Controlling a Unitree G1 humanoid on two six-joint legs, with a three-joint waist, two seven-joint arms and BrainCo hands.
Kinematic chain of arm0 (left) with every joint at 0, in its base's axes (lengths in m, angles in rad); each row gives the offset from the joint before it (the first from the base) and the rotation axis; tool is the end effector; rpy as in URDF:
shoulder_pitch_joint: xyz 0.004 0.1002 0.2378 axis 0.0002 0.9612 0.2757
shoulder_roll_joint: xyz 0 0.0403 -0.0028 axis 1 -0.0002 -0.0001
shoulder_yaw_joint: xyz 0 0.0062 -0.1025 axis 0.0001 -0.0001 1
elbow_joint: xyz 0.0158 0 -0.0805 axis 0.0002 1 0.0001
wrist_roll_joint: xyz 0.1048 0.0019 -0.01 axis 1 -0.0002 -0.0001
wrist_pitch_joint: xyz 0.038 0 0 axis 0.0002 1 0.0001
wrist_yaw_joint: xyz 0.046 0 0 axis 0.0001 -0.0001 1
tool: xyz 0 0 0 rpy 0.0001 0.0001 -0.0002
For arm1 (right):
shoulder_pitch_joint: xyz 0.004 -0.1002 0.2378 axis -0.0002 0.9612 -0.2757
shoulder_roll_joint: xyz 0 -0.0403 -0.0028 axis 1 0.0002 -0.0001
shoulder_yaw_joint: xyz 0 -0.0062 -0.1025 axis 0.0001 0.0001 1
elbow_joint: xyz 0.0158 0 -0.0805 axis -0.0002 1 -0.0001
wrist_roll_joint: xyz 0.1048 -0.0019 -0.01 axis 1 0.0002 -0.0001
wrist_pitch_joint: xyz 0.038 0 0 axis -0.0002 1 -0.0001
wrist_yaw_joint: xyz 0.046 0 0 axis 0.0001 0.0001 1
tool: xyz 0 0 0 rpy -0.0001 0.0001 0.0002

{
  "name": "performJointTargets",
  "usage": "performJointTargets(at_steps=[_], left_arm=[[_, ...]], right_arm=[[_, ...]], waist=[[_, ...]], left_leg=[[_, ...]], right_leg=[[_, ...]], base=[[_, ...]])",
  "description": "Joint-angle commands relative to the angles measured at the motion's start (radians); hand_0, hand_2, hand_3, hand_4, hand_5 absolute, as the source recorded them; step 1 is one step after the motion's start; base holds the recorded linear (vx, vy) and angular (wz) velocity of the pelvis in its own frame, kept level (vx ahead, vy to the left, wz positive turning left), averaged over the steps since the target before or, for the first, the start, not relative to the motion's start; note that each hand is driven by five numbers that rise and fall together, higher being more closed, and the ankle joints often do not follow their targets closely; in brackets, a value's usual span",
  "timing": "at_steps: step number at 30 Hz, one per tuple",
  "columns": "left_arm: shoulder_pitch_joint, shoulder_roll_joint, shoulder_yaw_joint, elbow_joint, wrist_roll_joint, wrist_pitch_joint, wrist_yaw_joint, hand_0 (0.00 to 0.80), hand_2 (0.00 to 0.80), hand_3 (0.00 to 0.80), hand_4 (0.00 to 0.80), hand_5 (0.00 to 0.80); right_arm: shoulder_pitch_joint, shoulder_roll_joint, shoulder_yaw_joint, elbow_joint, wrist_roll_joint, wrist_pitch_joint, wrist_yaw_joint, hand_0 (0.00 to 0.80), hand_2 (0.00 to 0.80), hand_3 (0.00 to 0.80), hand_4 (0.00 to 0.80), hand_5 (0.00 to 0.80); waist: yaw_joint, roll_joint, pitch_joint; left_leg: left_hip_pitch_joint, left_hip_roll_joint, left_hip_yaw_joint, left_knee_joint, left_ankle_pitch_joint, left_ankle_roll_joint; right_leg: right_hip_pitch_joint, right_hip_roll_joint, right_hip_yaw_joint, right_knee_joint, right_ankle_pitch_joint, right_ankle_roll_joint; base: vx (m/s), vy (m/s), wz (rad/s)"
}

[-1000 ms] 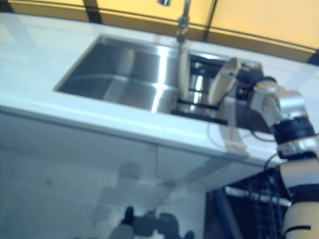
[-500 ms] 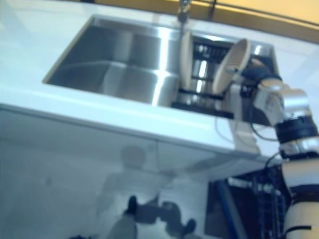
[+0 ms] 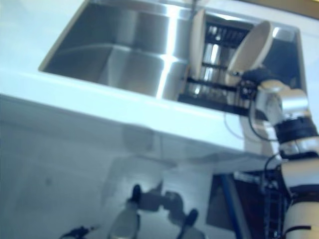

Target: Take plates into dishwasher

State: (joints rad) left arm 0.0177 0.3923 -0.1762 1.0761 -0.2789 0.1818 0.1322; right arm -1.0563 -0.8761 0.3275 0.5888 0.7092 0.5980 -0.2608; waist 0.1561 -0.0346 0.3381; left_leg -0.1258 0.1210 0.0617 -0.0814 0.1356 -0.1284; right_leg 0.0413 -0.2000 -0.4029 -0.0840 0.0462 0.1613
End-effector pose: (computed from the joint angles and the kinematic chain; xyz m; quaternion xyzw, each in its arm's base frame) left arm 0.0853 0.2684 -0.1001 0.1226 0.5823 0.1584 0.7879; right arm 0.3327 -0.2663 0.2558 -0.1094 0.0804 -0.1714 0.9758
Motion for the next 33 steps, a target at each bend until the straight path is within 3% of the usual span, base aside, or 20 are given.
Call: performJointTargets(at_steps=[1, 13, 25, 33], left_arm=[[0.003, 0.013, -0.063, 0.014, -0.011, -0.013, 0.031, 0.000, 0.000, 0.000, 0.000, 0.000], [0.019, 0.025, -0.074, 0.017, 0.019, -0.007, 0.048, 0.000, 0.000, 0.000, 0.000, 0.000], [0.043, 0.019, -0.074, 0.030, 0.058, -0.002, 0.054, 0.000, 0.000, 0.000, 0.000, 0.000], [0.063, 0.028, -0.064, 0.049, 0.106, -0.014, 0.046, 0.000, 0.000, 0.000, 0.000, 0.000]], right_arm=[[-0.089, -0.080, 0.043, 0.008, -0.054, -0.044, -0.052, 0.800, 0.800, 0.800, 0.800, 0.800], [-0.178, -0.164, 0.094, 0.031, -0.198, 0.010, -0.096, 0.800, 0.800, 0.800, 0.800, 0.800], [-0.235, -0.199, 0.129, 0.026, -0.219, -0.026, -0.138, 0.800, 0.800, 0.800, 0.800, 0.800], [-0.324, -0.265, 0.223, 0.006, -0.421, -0.031, -0.055, 0.800, 0.800, 0.800, 0.800, 0.800]], waist=[[0.022, -0.014, -0.002], [0.020, -0.039, -0.043], [0.015, -0.055, -0.110], [0.001, -0.086, -0.174]], left_leg=[[0.020, 0.000, -0.004, -0.006, -0.053, 0.027], [0.059, 0.012, 0.006, -0.006, -0.063, 0.027], [0.103, 0.018, 0.022, -0.006, -0.078, 0.022], [0.142, 0.032, 0.048, -0.006, -0.094, 0.017]], right_leg=[[-0.086, -0.050, 0.027, 0.082, 0.023, 0.020], [-0.045, -0.040, 0.020, 0.066, 0.023, 0.024], [0.006, -0.033, 0.020, 0.037, 0.018, 0.023], [0.041, -0.016, 0.028, 0.011, 0.014, 0.023]], base=[[0.001, -0.022, 0.07], [0.015, -0.022, 0.03], [0.003, -0.002, 0.00], [0.015, -0.021, -0.01]])
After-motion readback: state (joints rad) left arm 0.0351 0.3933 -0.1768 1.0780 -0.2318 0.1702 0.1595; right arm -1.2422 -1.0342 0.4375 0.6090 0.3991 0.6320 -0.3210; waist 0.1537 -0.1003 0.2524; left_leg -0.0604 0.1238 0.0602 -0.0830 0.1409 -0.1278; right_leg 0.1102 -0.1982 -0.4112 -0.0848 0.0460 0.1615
